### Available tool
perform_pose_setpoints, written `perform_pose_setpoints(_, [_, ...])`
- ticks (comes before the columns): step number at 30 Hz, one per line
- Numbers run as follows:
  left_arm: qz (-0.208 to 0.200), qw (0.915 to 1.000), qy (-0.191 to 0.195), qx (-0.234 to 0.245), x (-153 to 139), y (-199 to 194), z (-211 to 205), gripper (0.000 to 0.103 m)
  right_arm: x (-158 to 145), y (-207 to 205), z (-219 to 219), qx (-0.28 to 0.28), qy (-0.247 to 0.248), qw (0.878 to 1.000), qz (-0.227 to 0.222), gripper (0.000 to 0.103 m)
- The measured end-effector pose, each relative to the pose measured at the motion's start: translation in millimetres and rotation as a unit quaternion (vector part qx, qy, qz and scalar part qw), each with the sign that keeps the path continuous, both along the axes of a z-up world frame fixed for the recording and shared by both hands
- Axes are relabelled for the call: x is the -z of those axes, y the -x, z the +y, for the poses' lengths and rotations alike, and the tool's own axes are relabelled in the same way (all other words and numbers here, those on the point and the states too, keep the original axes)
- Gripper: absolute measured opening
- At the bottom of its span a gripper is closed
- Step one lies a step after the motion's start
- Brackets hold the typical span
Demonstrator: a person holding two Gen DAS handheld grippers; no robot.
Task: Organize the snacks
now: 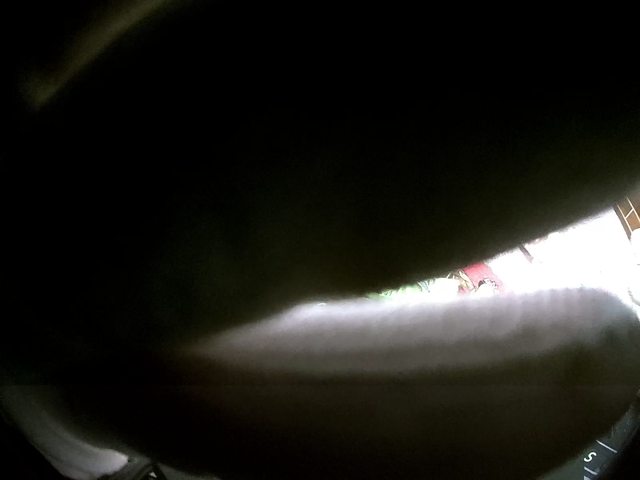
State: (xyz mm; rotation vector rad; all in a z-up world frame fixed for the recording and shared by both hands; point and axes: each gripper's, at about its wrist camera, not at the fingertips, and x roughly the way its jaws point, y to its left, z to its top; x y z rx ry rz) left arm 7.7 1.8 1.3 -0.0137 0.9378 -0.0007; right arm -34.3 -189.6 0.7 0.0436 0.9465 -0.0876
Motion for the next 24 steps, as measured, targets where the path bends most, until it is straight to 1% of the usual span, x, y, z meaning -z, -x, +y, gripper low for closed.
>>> perform_pose_setpoints(24, [0.000, 1.0000, 0.000, 0.000, -0.2, -1.6, 1.3, 0.102, 2.9, 0.5, -0.9, 0.000, -0.008, 1.000, 0.001, 0.103])
